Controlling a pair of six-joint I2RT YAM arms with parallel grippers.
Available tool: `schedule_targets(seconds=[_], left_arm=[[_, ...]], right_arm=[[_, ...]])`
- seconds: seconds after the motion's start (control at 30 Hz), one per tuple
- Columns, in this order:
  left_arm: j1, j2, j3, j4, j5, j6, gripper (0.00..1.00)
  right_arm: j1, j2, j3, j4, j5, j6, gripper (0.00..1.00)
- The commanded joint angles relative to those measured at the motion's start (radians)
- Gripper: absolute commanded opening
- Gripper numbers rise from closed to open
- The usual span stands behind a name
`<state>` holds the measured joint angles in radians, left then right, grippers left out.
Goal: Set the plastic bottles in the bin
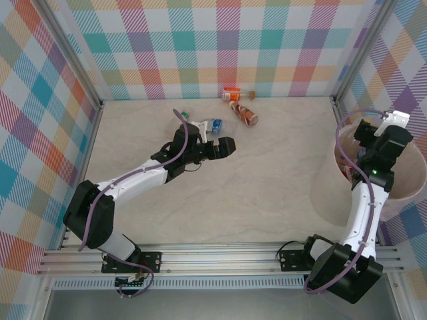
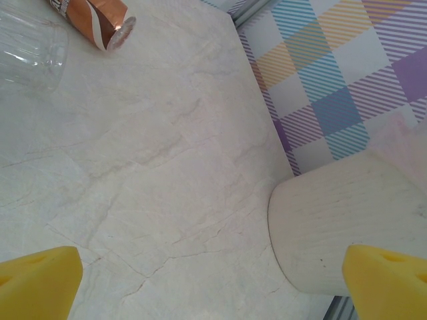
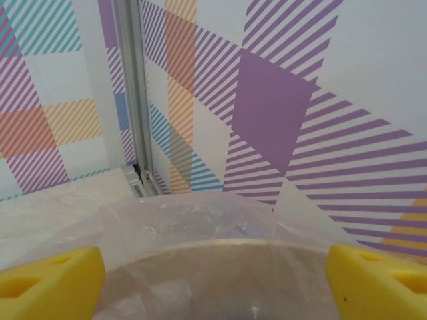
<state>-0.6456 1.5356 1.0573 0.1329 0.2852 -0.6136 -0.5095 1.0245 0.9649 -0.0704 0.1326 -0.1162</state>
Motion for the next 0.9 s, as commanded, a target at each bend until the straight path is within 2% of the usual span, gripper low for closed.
schedule_targets(seconds=[0.0,0.1,0.2,0.3,0.53,0.73,0.87], left_arm=[[-0.007,0.017,0.005,0.002,-0.003,0.008,1.0],[-0.007,0.018,-0.001,0.006,-0.008,0.007,1.0],[-0.008,0.02,-0.006,0.008,-0.012,0.005,1.0],[-0.007,0.017,-0.009,0.003,-0.015,0.007,1.0],[-0.008,0.004,-0.007,-0.034,-0.026,0.032,1.0],[-0.008,0.011,-0.008,-0.045,-0.026,0.04,1.0],[-0.007,0.011,-0.012,-0.048,-0.03,0.044,1.0]], right_arm=[[-0.004,-0.007,0.053,-0.066,-0.024,0.05,0.89],[-0.004,-0.001,0.107,-0.127,0.001,0.113,0.87],[-0.004,0.05,0.21,-0.289,0.061,0.196,0.75],[-0.004,0.105,0.283,-0.438,0.135,0.283,0.7],[-0.006,0.128,0.216,-0.481,0.244,0.37,0.76],[-0.012,0.172,0.159,-0.497,0.212,0.438,0.77],[-0.013,0.157,0.146,-0.495,0.216,0.476,0.81]])
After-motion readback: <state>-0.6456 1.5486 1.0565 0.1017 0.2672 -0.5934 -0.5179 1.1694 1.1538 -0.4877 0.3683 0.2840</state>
